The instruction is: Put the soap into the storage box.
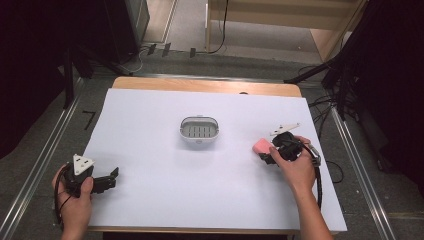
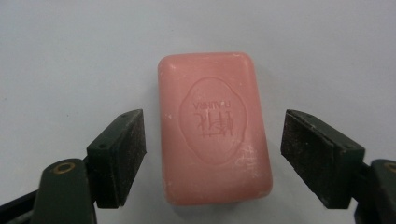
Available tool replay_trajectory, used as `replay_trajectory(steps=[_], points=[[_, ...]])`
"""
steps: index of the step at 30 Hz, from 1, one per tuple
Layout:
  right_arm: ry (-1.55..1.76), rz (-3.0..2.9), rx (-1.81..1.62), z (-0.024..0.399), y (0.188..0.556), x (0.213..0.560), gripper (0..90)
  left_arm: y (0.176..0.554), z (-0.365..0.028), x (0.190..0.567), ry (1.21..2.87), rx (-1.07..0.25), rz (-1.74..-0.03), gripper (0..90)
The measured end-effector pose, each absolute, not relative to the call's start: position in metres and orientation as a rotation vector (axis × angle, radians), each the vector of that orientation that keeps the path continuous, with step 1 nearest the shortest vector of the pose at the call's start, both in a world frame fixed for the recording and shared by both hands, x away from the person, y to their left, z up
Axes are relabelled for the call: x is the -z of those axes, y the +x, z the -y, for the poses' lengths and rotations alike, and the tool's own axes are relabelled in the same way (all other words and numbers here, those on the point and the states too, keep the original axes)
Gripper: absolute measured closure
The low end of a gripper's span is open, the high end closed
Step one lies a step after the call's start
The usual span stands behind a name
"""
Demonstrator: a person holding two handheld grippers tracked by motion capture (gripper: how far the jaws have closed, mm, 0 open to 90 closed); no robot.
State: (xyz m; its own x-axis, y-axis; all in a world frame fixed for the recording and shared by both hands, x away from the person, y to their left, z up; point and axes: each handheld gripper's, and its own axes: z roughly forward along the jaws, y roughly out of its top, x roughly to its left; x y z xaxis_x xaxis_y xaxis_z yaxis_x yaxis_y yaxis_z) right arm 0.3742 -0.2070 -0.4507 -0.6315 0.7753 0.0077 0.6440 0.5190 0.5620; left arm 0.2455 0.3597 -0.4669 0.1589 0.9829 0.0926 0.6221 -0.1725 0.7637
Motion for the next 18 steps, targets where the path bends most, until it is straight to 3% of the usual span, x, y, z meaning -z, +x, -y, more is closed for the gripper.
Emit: replay_trajectory(steps=[18], points=[[1.244,-2.571,-0.757,0.207,0.383,0.463,35.4,0.246,-0.359,0.467,1.872,-0.815,-1.518,0.0]])
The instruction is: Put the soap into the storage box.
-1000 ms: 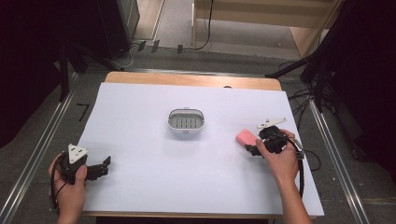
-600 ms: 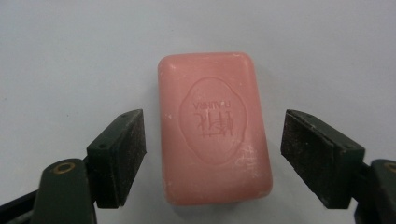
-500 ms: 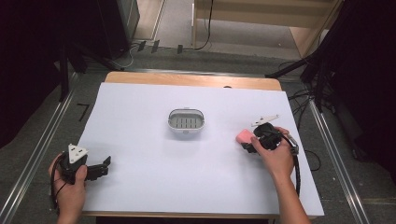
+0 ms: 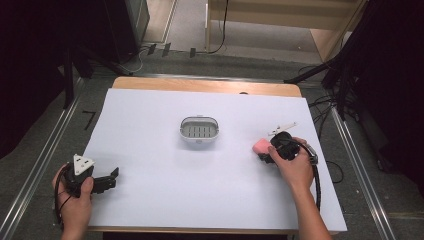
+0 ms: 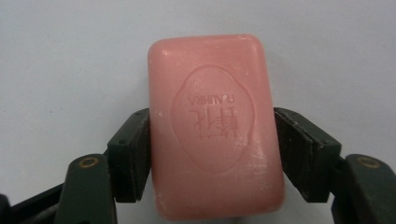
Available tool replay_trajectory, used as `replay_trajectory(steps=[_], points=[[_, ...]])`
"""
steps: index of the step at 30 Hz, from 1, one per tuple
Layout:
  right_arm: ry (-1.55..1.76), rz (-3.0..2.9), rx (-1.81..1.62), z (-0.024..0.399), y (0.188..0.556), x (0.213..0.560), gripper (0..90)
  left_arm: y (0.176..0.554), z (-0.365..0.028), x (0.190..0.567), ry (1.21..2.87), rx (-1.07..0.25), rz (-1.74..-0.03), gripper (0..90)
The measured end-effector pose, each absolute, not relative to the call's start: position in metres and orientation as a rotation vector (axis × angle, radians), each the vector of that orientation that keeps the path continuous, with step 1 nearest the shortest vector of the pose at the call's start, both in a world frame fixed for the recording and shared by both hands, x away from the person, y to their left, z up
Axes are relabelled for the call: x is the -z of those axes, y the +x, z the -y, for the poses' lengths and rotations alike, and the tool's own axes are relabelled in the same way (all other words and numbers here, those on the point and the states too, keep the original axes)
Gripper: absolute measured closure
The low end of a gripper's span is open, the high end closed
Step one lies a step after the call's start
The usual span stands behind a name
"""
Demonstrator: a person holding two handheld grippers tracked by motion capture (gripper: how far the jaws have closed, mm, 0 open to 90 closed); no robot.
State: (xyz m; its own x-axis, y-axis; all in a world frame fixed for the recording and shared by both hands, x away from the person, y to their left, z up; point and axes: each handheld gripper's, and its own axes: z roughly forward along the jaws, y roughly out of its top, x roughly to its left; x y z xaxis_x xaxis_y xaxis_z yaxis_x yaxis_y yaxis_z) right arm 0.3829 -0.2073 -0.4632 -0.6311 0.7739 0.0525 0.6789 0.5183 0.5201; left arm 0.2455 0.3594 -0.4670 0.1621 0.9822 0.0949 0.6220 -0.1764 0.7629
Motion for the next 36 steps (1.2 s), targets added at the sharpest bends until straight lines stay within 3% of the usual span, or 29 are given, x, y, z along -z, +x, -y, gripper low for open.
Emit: replay_trajectory(steps=[18,36], points=[[1.091,-2.587,-0.790,0.200,0.380,0.451,38.6,0.246,-0.359,0.467,1.876,-0.818,-1.516,0.0],[0.809,-2.700,-0.845,0.152,0.388,0.422,38.6,0.246,-0.360,0.467,1.873,-0.813,-1.518,0.0]])
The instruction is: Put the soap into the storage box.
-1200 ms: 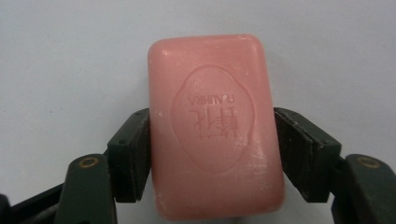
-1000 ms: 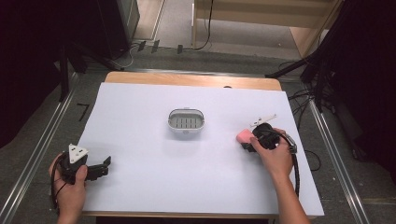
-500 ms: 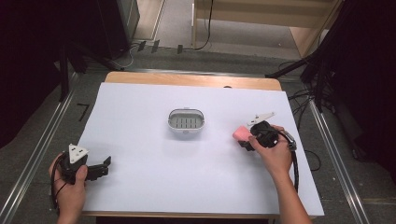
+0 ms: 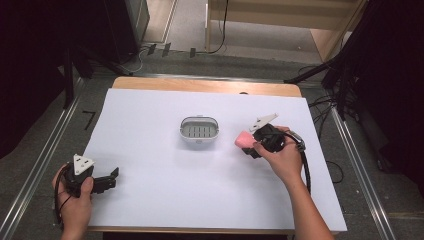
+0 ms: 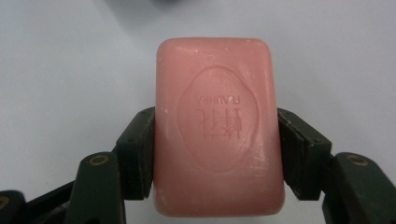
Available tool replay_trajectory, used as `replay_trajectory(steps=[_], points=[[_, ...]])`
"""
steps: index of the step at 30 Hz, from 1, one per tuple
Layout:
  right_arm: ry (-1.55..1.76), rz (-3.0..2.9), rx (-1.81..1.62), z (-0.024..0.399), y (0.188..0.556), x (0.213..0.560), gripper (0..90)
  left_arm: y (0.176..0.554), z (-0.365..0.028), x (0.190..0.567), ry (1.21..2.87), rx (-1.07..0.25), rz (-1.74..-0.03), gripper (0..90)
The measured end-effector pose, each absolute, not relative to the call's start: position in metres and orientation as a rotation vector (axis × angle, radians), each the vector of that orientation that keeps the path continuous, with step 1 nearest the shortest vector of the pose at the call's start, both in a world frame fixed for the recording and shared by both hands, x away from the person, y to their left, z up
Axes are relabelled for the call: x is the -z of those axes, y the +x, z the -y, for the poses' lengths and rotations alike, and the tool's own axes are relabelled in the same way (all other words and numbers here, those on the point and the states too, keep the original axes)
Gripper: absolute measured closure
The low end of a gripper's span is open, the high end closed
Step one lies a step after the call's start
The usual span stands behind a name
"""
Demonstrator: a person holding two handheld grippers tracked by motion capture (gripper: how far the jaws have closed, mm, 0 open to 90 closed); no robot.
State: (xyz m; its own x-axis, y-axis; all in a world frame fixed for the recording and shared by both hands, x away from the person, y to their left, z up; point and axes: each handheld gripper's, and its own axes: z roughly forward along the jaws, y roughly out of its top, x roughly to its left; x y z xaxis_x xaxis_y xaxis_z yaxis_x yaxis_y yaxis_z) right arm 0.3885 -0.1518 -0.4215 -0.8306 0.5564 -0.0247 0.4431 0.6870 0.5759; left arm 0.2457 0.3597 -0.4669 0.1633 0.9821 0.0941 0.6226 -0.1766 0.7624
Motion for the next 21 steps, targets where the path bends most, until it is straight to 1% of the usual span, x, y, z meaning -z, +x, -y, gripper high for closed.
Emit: replay_trajectory(steps=[21], points=[[0.582,-2.757,-0.886,0.099,0.401,0.396,38.6,0.246,-0.360,0.467,1.873,-0.808,-1.521,0.0]])
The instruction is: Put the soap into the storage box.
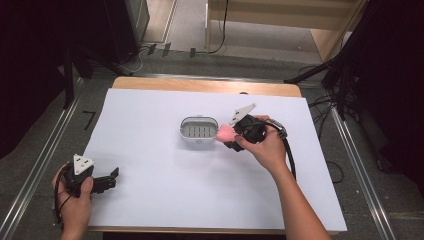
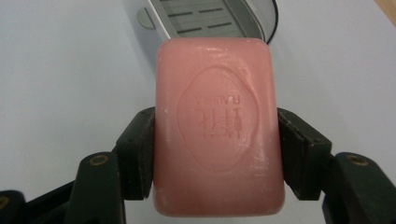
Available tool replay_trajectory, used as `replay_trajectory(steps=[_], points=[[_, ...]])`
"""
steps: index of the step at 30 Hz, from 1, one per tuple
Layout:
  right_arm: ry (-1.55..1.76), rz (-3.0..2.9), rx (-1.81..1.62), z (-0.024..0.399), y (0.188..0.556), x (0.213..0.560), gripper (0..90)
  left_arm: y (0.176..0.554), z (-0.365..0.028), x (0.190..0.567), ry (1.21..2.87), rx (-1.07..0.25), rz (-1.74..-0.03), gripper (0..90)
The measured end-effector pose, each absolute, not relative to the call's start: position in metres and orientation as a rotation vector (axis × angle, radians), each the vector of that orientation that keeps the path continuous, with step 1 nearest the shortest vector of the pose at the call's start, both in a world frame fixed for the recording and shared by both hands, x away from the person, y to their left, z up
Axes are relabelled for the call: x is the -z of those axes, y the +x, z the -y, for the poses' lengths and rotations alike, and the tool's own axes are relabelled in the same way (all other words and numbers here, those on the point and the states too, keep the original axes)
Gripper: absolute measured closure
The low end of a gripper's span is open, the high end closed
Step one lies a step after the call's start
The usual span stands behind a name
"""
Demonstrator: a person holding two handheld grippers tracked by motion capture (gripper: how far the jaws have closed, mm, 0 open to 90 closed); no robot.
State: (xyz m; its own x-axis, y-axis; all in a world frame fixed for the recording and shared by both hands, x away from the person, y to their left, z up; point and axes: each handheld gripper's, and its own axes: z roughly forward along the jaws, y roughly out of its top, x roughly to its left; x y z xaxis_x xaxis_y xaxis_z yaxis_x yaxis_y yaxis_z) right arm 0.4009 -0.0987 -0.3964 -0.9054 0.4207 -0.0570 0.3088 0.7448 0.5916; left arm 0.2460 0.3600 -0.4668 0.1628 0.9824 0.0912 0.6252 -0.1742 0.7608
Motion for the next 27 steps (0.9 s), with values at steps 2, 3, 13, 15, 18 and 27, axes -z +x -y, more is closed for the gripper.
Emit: replay_trajectory(steps=[2,3,13,15,18,27], points=[[0.566,-2.761,-0.890,0.097,0.402,0.396,38.6,0.246,-0.360,0.467,1.874,-0.808,-1.521,0.0],[0.555,-2.764,-0.886,0.094,0.402,0.395,38.6,0.246,-0.360,0.467,1.873,-0.809,-1.521,0.0],[0.446,-2.786,-0.906,0.073,0.409,0.391,38.6,0.246,-0.360,0.467,1.875,-0.807,-1.520,0.0],[0.445,-2.791,-0.906,0.071,0.410,0.391,38.5,0.246,-0.360,0.467,1.875,-0.807,-1.520,0.0],[0.405,-2.777,-0.907,0.064,0.414,0.391,38.5,0.246,-0.360,0.467,1.874,-0.806,-1.520,0.0],[0.327,-2.783,-0.921,0.051,0.421,0.391,38.5,0.246,-0.360,0.467,1.874,-0.805,-1.520,0.0]])
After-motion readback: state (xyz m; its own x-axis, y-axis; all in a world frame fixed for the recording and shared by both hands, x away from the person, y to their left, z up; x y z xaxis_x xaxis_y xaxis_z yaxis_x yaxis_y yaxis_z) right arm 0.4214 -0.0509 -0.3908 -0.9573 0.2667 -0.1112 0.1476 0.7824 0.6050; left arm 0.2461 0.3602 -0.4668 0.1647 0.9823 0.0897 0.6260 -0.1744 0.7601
